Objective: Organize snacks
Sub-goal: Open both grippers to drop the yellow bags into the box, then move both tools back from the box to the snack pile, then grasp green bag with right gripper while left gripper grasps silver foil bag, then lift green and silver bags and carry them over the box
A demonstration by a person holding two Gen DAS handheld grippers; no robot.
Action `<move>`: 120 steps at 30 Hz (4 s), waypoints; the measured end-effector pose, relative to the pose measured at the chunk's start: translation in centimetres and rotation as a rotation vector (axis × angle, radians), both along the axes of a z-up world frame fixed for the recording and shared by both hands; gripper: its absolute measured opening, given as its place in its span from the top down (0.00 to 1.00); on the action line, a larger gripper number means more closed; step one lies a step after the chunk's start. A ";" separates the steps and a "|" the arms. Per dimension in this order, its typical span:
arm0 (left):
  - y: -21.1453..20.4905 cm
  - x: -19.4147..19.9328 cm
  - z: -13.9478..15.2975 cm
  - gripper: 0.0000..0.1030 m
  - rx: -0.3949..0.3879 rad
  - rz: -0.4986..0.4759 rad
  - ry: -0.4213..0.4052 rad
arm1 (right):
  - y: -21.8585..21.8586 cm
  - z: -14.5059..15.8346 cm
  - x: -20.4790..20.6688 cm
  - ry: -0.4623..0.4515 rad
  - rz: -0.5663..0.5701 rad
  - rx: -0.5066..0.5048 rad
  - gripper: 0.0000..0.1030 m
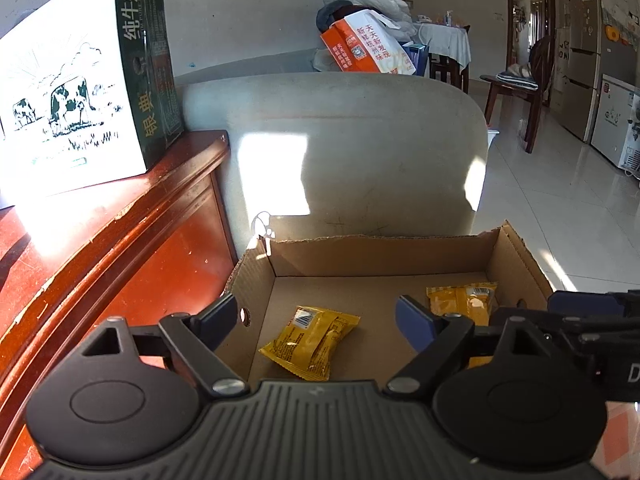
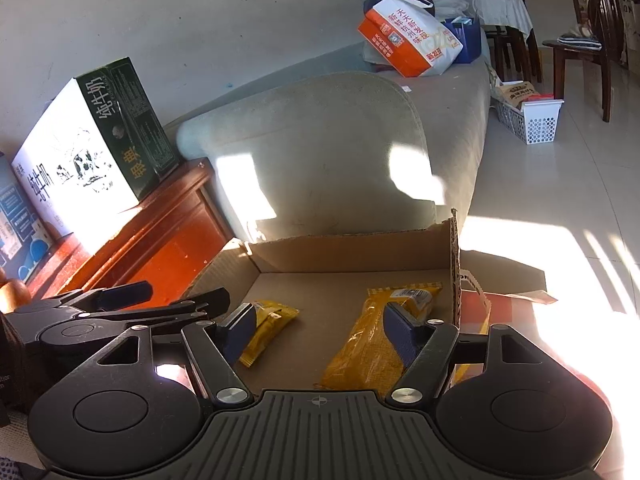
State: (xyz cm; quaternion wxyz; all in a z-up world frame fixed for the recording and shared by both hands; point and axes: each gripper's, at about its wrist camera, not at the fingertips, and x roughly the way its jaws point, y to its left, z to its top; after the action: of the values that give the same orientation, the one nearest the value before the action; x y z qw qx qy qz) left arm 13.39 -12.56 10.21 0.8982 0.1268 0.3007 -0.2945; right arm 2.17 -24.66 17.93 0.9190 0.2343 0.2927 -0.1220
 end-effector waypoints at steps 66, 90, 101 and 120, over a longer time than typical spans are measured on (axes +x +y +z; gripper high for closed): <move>7.1 -14.0 -10.1 0.00 0.343 -0.222 0.119 | 14.2 -8.5 -12.2 0.451 0.380 -0.121 0.17; 7.7 -15.3 -8.7 0.25 0.324 -0.202 0.062 | 12.3 -8.0 -11.7 0.392 0.338 -0.065 0.51; 8.3 -15.7 -6.9 0.25 0.292 -0.202 0.022 | 12.7 -7.1 -11.8 0.330 0.366 -0.042 0.51; 7.9 -15.9 -3.5 0.24 0.219 -0.176 -0.097 | 10.2 -3.6 -11.7 0.198 0.252 -0.124 0.51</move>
State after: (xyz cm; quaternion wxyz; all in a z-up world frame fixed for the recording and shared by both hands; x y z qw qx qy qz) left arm -2.47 -4.61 6.66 0.8633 0.2639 0.2747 -0.3311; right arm -9.49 -14.51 14.38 0.9063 0.1256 0.4010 -0.0460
